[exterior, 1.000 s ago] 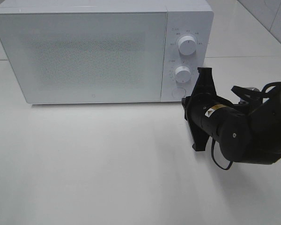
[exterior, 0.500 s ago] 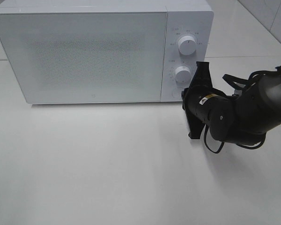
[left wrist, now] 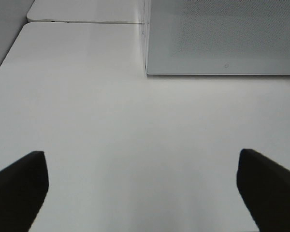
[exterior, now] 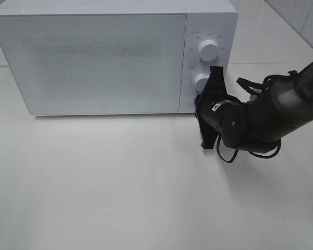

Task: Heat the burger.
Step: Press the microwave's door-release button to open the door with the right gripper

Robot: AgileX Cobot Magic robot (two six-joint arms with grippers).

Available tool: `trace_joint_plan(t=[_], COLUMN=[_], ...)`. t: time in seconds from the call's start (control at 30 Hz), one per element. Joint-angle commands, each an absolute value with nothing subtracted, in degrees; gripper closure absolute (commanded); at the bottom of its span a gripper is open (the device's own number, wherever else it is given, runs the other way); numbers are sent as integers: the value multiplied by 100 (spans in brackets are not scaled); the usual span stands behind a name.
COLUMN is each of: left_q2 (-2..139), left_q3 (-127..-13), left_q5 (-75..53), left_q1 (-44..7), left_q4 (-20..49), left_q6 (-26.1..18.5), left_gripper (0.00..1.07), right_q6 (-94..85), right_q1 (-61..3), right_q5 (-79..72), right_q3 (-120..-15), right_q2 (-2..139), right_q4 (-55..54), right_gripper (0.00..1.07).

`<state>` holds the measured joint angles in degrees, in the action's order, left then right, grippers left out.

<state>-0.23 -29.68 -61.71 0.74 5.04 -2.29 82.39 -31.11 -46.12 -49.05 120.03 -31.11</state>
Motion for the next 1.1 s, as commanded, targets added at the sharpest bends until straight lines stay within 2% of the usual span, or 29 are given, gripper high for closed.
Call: trace_joint_plan(t=[0.03,0.27,0.83,1.1], left_q2=[-97,-97,-97,-92], left_q3=[-2951,-2951,-2951,-2951], left_q5=[-6119,-6119,-6119,-6119], left_q1=[97,97,97,97], left_q4=[527,527,527,527], left_q6=[-241,-241,-241,-241], left_gripper=[9,9,9,9], right_q6=[8102,7735,7798,7643], right_q1=[-3060,-3060,-3060,-3060], right_q5=[-4744,-5094,-5793,-6125], right_q3=[-5071,-5117,-5139,-5546], right_q2=[12158,12233,12221,12336], right_q4=[-3146,-3507,-3529,-3701], right_gripper=[107,107,107,107])
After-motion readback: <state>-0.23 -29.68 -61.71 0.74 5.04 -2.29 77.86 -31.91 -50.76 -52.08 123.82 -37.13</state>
